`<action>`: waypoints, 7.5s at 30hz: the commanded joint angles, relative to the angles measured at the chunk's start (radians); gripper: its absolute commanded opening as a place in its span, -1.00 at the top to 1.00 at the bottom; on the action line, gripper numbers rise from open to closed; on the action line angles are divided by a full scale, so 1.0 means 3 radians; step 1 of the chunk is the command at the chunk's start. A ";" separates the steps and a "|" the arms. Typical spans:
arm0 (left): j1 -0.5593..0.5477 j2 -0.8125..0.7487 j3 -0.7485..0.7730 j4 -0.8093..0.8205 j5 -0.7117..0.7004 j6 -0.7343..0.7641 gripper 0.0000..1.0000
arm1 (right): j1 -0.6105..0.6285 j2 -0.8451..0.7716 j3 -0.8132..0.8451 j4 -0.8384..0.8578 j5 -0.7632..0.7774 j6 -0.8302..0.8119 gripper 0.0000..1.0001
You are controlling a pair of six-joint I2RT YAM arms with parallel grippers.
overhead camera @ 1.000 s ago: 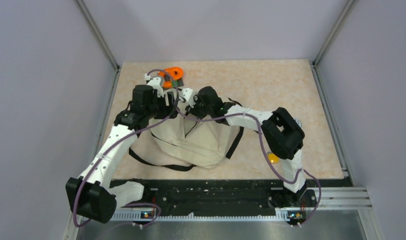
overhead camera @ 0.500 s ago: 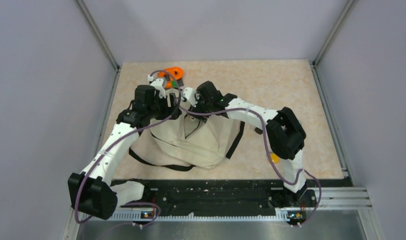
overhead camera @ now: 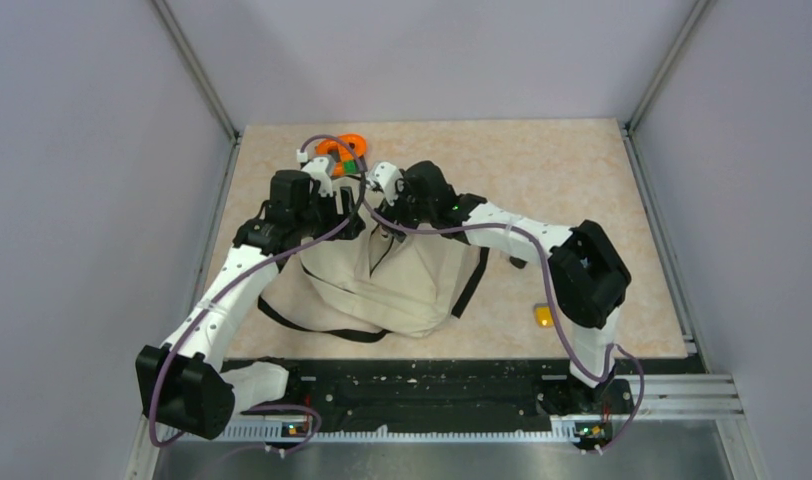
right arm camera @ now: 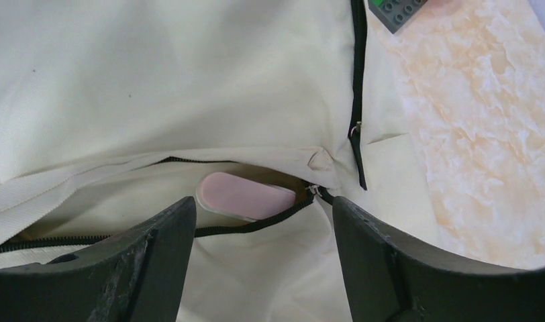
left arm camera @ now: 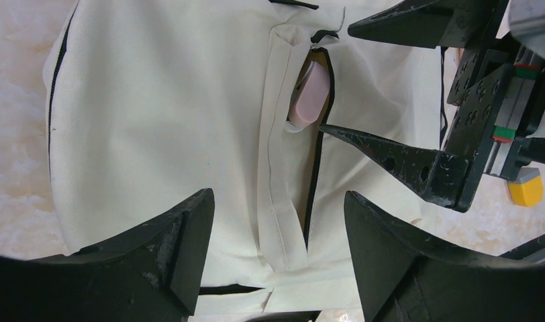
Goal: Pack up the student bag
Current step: Place the stationery in the student bag, then pick up the stationery from the center of the board, then place the stationery in the student bag.
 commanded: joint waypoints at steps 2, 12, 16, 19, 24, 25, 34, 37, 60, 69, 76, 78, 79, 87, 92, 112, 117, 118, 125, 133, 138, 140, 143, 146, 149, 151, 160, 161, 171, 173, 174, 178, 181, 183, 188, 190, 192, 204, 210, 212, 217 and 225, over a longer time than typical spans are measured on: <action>-0.0011 -0.0006 -0.0004 0.0140 0.0039 0.0047 -0.51 | 0.0013 -0.0104 0.0040 0.0359 -0.0025 0.0268 -0.42; -0.0011 0.0011 -0.0011 0.0140 0.0038 0.0051 -0.51 | 0.0136 0.0179 0.0204 0.0223 -0.0078 0.0145 -0.15; -0.0012 0.0041 -0.0009 0.0137 0.0056 0.0046 -0.51 | 0.0136 0.0315 0.0283 0.0129 -0.0097 0.0135 -0.04; -0.0012 0.0075 -0.0009 0.0140 0.0082 0.0037 -0.51 | 0.0132 0.0383 0.0300 0.0148 -0.0104 0.0153 0.03; -0.0014 0.0139 -0.0007 0.0150 0.0155 0.0011 -0.51 | 0.0133 0.0488 0.0305 0.0283 -0.0052 0.0219 0.12; -0.0016 0.0146 -0.0009 0.0151 0.0158 0.0010 -0.51 | 0.0137 0.0522 0.0317 0.0295 -0.0037 0.0228 0.14; -0.0017 0.0165 -0.0015 0.0150 0.0145 0.0015 -0.51 | 0.0138 0.0733 0.0373 0.0334 0.0153 0.0262 0.23; -0.0017 0.0183 -0.0015 0.0151 0.0154 0.0015 -0.51 | 0.0137 0.0684 0.0306 0.0306 0.0158 0.0264 0.24; -0.0048 0.0297 -0.0009 0.0137 0.0200 0.0004 -0.51 | 0.0138 0.0101 0.0012 -0.0483 0.0861 0.0248 0.20; -0.0055 0.0311 -0.0009 0.0145 0.0220 0.0000 -0.51 | 0.0158 -0.0225 -0.0034 -0.0192 0.0446 0.0508 -0.13; -0.0057 0.0305 -0.0009 0.0150 0.0230 0.0000 -0.51 | 0.0210 -0.0343 -0.0111 -0.0051 0.0827 0.0811 -0.33; -0.0058 0.0304 -0.0009 0.0150 0.0240 0.0000 -0.51 | 0.0214 -0.0322 -0.0149 -0.0011 0.0955 0.0888 -0.35; -0.0058 0.0299 -0.0009 0.0150 0.0240 0.0000 -0.51 | 0.0222 -0.0305 -0.0156 0.0003 0.1007 0.0920 -0.36; -0.0063 0.0288 -0.0010 0.0150 0.0234 0.0004 -0.51 | 0.0305 -0.0008 0.0014 -0.0001 0.1352 0.0999 -0.45; -0.0063 0.0272 -0.0010 0.0151 0.0228 0.0005 -0.51 | 0.0310 0.0246 0.0162 -0.0129 0.1773 0.1062 -0.48; -0.0073 0.0183 -0.0009 0.0156 0.0232 0.0007 -0.51 | 0.0260 -0.0193 0.0063 -0.0288 0.1278 0.1305 -0.61; -0.0073 0.0019 -0.0033 0.0185 0.0120 0.0029 -0.53 | 0.0260 -0.0814 -0.0315 -0.0041 0.0836 0.1483 -0.65; -0.0073 -0.0015 -0.0049 0.0201 0.0103 0.0030 -0.53 | 0.0261 -0.0934 -0.0394 -0.0020 0.0830 0.1516 -0.66; -0.0073 -0.0069 -0.0048 0.0222 0.0133 0.0031 -0.55 | -0.0024 -0.1860 -0.1212 0.0039 0.1232 0.2025 -0.70; -0.0093 -0.0038 -0.0040 0.0221 0.0297 -0.0018 -0.54 | -0.1068 -0.2510 -0.2173 -0.0114 0.1261 0.2468 -0.86; -0.0101 -0.0066 -0.0050 0.0237 0.0292 -0.0021 -0.54 | -0.1709 -0.2425 -0.2503 -0.0140 0.1000 0.2613 -0.79; -0.0104 -0.0067 -0.0054 0.0238 0.0292 -0.0021 -0.54 | -0.1860 -0.2321 -0.2567 -0.0115 0.1014 0.2626 -0.75; -0.0104 -0.0062 -0.0053 0.0242 0.0299 -0.0025 -0.54 | -0.1994 -0.2112 -0.2610 -0.0023 0.0999 0.2631 -0.67; -0.0104 -0.0053 -0.0053 0.0240 0.0307 -0.0026 -0.53 | -0.2004 -0.1894 -0.2555 0.0052 0.0982 0.2625 -0.56; -0.0107 -0.0044 -0.0055 0.0241 0.0312 -0.0028 -0.53 | -0.2003 -0.1668 -0.2453 0.0092 0.0907 0.2607 -0.42; -0.0109 -0.0030 -0.0055 0.0241 0.0317 -0.0027 -0.53 | -0.2004 -0.1556 -0.2404 0.0122 0.0859 0.2597 -0.31; -0.0109 -0.0007 -0.0051 0.0243 0.0321 -0.0026 -0.53 | -0.2005 -0.1216 -0.2213 0.0194 0.0706 0.2532 -0.13; -0.0109 -0.0008 -0.0049 0.0241 0.0317 -0.0026 -0.53 | -0.2005 -0.1188 -0.2204 0.0205 0.0675 0.2529 -0.10; -0.0109 0.0000 -0.0051 0.0236 0.0322 -0.0026 -0.53 | -0.1951 -0.1074 -0.2162 0.0176 0.0638 0.2499 0.09; -0.0109 -0.0004 -0.0050 0.0238 0.0320 -0.0026 -0.53 | -0.1919 -0.1058 -0.2151 0.0159 0.0684 0.2488 0.15; -0.0109 -0.0006 -0.0050 0.0238 0.0322 -0.0026 -0.53 | -0.1912 -0.1059 -0.2153 0.0165 0.0690 0.2484 0.18; -0.0109 -0.0015 -0.0050 0.0237 0.0315 -0.0026 -0.53 | -0.1885 -0.1195 -0.2170 0.0215 0.0685 0.2479 0.34; -0.0109 -0.0018 -0.0050 0.0241 0.0330 -0.0030 -0.53 | -0.1880 -0.1435 -0.2202 0.0277 0.0685 0.2438 0.40; -0.0109 -0.0025 -0.0050 0.0237 0.0328 -0.0031 -0.53 | -0.1881 -0.1607 -0.2237 0.0318 0.0677 0.2402 0.45; -0.0106 -0.0046 -0.0050 0.0242 0.0325 -0.0033 -0.53 | -0.1858 -0.2082 -0.2341 0.0358 0.0559 0.2291 0.49; -0.0109 -0.0054 -0.0050 0.0247 0.0343 -0.0038 -0.53 | -0.1801 -0.2249 -0.2338 0.0357 0.0502 0.2261 0.49; -0.0109 -0.0056 -0.0053 0.0257 0.0364 -0.0045 -0.53 | -0.1690 -0.2390 -0.2304 0.0467 0.0467 0.2256 0.49; -0.0106 -0.0109 -0.0060 0.0277 0.0378 -0.0061 -0.53 | -0.0260 -0.1865 -0.1618 0.1273 0.0646 0.1996 0.51; -0.0109 -0.0260 -0.0101 0.0333 0.0230 -0.0042 -0.53 | 0.0063 -0.1068 -0.1168 0.1639 0.0619 0.1693 0.51; -0.0109 -0.0292 -0.0102 0.0335 0.0177 -0.0033 -0.53 | 0.0148 -0.0836 -0.0997 0.1667 0.0610 0.1581 0.51; -0.0109 -0.0305 -0.0101 0.0335 0.0185 -0.0031 -0.54 | 0.0372 -0.0469 -0.0792 0.1774 0.0621 0.1324 0.51; -0.0109 -0.0303 -0.0100 0.0340 0.0241 -0.0046 -0.54 | 0.0427 -0.0031 -0.0924 0.2447 0.0791 0.0998 0.53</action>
